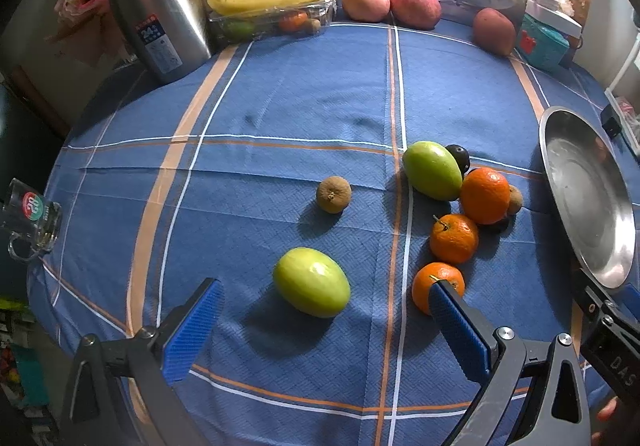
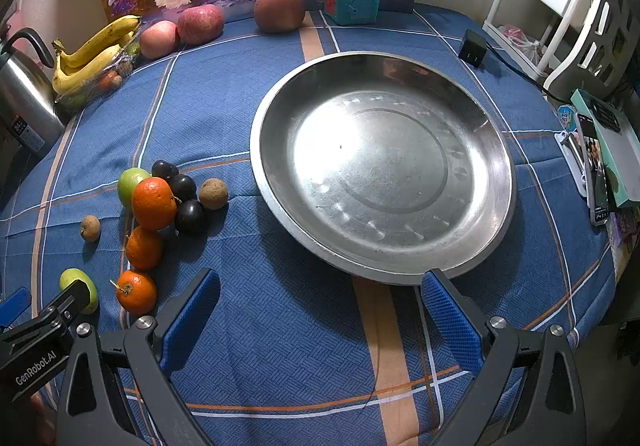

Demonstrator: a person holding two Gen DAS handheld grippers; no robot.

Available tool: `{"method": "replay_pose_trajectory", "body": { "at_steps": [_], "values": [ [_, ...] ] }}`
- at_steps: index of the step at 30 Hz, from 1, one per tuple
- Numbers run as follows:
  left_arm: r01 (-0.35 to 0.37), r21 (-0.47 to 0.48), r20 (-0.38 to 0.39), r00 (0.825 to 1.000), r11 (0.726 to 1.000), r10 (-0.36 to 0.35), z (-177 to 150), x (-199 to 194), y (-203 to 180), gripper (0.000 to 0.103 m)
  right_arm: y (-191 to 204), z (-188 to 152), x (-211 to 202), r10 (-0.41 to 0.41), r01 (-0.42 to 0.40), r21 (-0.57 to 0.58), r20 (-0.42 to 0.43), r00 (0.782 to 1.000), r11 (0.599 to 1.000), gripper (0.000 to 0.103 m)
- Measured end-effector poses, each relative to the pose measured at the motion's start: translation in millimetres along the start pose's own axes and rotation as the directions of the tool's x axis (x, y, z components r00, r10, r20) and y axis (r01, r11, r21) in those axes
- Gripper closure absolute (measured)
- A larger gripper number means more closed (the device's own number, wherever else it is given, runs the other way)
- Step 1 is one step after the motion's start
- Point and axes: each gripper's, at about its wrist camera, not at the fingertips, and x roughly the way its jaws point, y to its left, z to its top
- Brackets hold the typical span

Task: Organize fruits

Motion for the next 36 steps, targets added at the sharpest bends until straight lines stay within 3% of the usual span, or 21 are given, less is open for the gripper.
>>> {"method": "replay_pose_trajectory", "body": {
  "at_steps": [17, 36],
  "values": [
    [0.056, -0.015, -0.001, 0.998, 0.998, -0.056, 0.3, 0.5, 0.3, 0.000, 0.1, 0.2, 0.3, 0.000, 0.000, 0.000, -0.001, 1.000, 1.000, 0.002],
    [0.069, -0.026, 0.026, 0.997, 0.997, -0.068, 2.5, -3.0, 3.0, 0.000, 0.2, 0.6, 0.7, 0.000, 0.000, 0.001, -0.003, 1.000, 1.000, 0.002]
  ]
}}
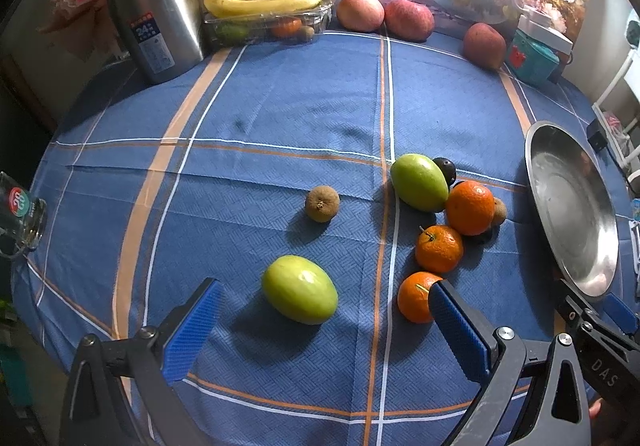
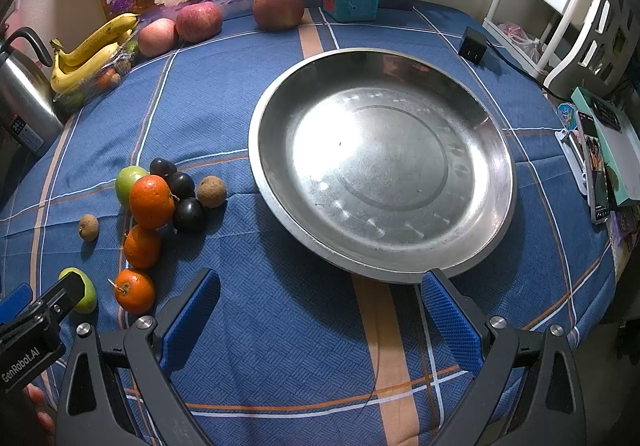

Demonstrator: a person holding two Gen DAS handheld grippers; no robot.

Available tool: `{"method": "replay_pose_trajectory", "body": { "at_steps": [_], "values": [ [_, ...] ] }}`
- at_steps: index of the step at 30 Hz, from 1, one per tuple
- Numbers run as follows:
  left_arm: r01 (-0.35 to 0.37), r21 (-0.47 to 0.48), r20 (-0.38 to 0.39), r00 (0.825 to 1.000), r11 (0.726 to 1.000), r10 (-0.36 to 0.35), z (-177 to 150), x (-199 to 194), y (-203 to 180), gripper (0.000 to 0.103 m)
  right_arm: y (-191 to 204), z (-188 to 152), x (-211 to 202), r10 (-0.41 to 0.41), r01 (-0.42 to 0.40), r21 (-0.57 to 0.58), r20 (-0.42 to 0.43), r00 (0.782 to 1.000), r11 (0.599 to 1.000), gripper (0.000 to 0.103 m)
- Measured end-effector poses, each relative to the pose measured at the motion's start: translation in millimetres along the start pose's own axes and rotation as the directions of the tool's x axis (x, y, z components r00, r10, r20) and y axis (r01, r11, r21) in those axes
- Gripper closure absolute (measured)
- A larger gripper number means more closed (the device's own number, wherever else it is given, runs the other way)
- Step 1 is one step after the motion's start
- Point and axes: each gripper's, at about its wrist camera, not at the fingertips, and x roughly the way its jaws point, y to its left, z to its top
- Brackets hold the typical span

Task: Organize fruits

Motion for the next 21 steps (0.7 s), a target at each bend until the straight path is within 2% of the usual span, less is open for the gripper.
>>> {"method": "replay_pose_trajectory", "body": {
  "at_steps": [9, 21],
  "values": [
    [0.021, 0.013, 0.058, 0.998, 1.000, -0.021, 1.2, -7.1, -2.3, 0.000, -0.2, 0.3, 0.4, -0.001, 0.001, 0.000, -0.001, 1.000, 1.000, 0.002],
    [0.050, 0.010, 0.084, 0.995, 0.999, -0.051, 3.0, -10.8, -0.2, 0.000, -0.2, 0.1, 0.3, 0.000, 0.000, 0.000, -0.001, 1.000, 1.000, 0.002]
  ]
}}
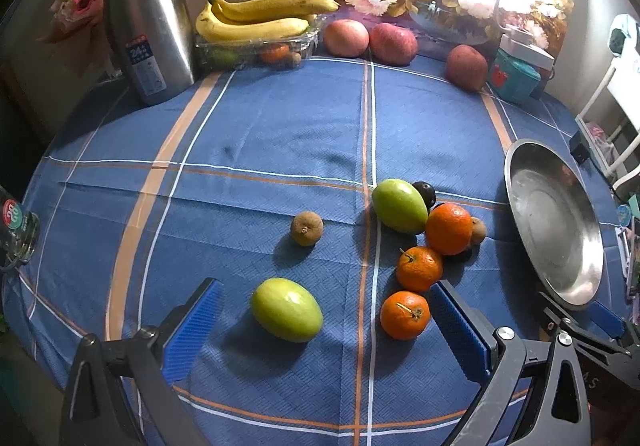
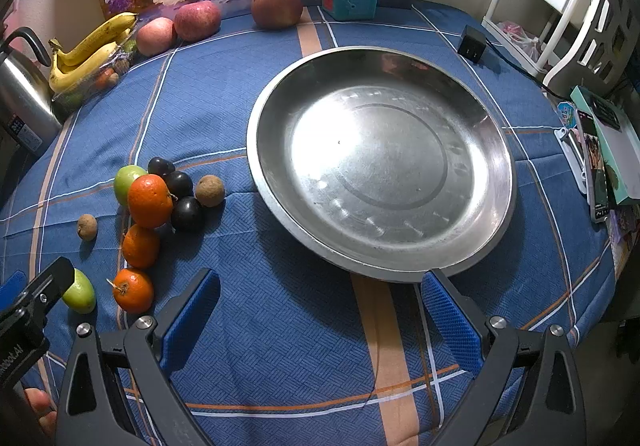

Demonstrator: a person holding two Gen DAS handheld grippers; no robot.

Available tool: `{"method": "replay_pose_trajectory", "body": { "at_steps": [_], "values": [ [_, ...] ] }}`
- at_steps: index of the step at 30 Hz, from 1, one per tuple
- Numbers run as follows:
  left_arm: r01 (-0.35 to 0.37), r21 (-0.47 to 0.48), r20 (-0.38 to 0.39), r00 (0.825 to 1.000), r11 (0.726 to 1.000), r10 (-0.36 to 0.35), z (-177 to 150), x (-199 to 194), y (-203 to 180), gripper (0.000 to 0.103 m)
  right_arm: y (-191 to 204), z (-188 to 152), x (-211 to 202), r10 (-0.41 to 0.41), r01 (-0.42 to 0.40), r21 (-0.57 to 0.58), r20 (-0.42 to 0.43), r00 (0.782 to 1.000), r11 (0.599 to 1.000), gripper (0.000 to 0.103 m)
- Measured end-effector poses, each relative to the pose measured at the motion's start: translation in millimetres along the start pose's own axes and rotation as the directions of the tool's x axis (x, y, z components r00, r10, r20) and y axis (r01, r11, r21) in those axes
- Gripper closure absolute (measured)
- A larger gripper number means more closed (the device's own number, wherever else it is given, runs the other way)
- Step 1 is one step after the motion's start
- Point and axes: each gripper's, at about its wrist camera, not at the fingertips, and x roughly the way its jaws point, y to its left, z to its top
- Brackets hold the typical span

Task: Organize fruits
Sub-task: 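Grasp the green apple with the left tool while the right tool grasps a tangerine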

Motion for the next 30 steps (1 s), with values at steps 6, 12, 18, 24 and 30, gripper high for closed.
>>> {"method": "replay_pose_trajectory", "body": {
  "at_steps": [6, 12, 18, 24, 30],
  "values": [
    [-0.009, -0.004, 0.004, 1.000, 1.000, 0.009, 1.7, -1.8, 3.4, 0.000, -1.2, -1.0, 0.8, -0.001, 0.001, -0.007, 0.005, 1.000, 1.000, 0.002],
    [-0.010, -0.048, 0.023, 1.000, 0.999, 0.011, 6.4, -6.5, 18.5, 0.000, 8.8, -0.6, -9.1, 0.040, -0.038, -0.045, 0.060, 0.997, 0.998, 0.002],
    [-0.001, -0.121, 0.012, 1.000, 0.993, 0.002, 9.1, -2.2, 36.5, 0.000, 34.0, 0.9, -22.8, 0.167, -0.160, -0.084, 0.085, 0.982, 0.984, 0.002],
    [0.019, -0.242, -0.070, 0.997, 0.970, -0.037, 6.3, 16.8, 62.0, 0.002, 63.9, 4.4, -21.3, 0.202, -0.193, -0.130, 0.056, 0.978, 0.972, 0.003],
    [0.057, -0.292, -0.132, 0.986, 0.955, -0.099, 1.7, 33.8, 64.7, 0.010, 82.5, 4.8, -2.1, 0.210, -0.211, -0.145, -0.026, 0.977, 0.967, 0.016]
  ]
}}
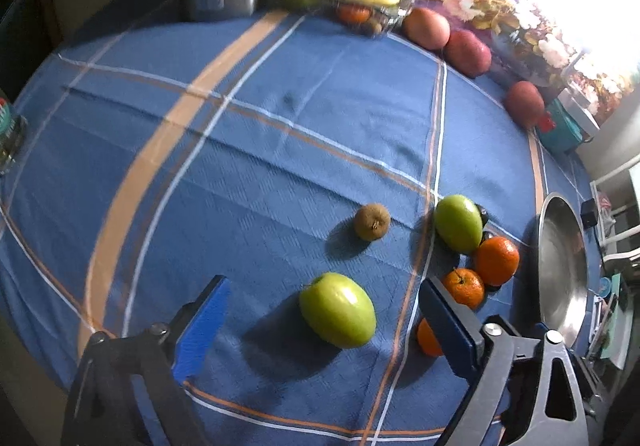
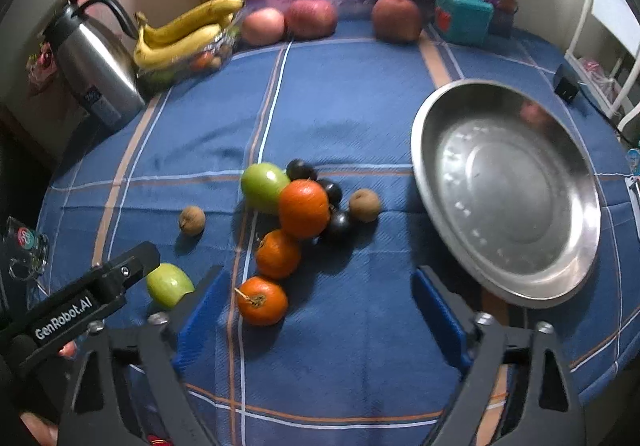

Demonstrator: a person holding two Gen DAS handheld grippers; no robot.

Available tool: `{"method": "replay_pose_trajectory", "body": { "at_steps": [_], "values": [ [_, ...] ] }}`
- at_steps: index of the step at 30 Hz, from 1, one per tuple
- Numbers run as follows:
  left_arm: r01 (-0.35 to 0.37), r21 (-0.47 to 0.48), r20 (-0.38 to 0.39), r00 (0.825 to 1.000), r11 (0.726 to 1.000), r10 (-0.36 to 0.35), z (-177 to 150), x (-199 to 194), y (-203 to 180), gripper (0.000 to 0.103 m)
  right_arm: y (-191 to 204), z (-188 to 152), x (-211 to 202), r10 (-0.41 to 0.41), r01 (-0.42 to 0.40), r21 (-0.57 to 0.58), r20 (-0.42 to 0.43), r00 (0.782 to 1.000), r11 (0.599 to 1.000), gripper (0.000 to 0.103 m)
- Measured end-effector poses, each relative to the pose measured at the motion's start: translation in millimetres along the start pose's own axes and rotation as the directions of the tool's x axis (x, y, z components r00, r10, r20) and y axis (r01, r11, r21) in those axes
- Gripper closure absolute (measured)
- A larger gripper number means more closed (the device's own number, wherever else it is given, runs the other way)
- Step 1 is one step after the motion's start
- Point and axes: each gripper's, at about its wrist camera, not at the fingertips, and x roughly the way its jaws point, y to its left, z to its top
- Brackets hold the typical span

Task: Organize fruits
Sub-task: 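Grasp the green apple with the left tool while the right tool grasps a tangerine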

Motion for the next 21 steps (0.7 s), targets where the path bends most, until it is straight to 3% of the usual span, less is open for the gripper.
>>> {"method": "replay_pose_trajectory", "body": {
  "at_steps": [9, 15, 21],
  "values": [
    [0.026, -0.045, -0.105, 0.994, 0.999, -0.030, -3.1, 28.1, 1.2, 0.022, 17.3, -5.2, 27.6, 0.013, -0.017, -0.043, -0.095, 0.995, 0.999, 0.026],
    [0.015, -0.038, -0.123, 0.992, 0.999, -0.020, -3.0, 38.9, -3.5, 0.028, 28.4, -4.1, 42.2, 0.006, -0.014, -0.060, -0.130, 0.992, 0.998, 0.035],
    [0.025, -0.036, -0.123, 0.992, 0.999, -0.029, 0.2, 39.2, -3.9, 0.046, 42.7, -6.3, 54.5, -0.005, -0.010, -0.091, -0.159, 0.987, 0.996, 0.044]
  ]
}}
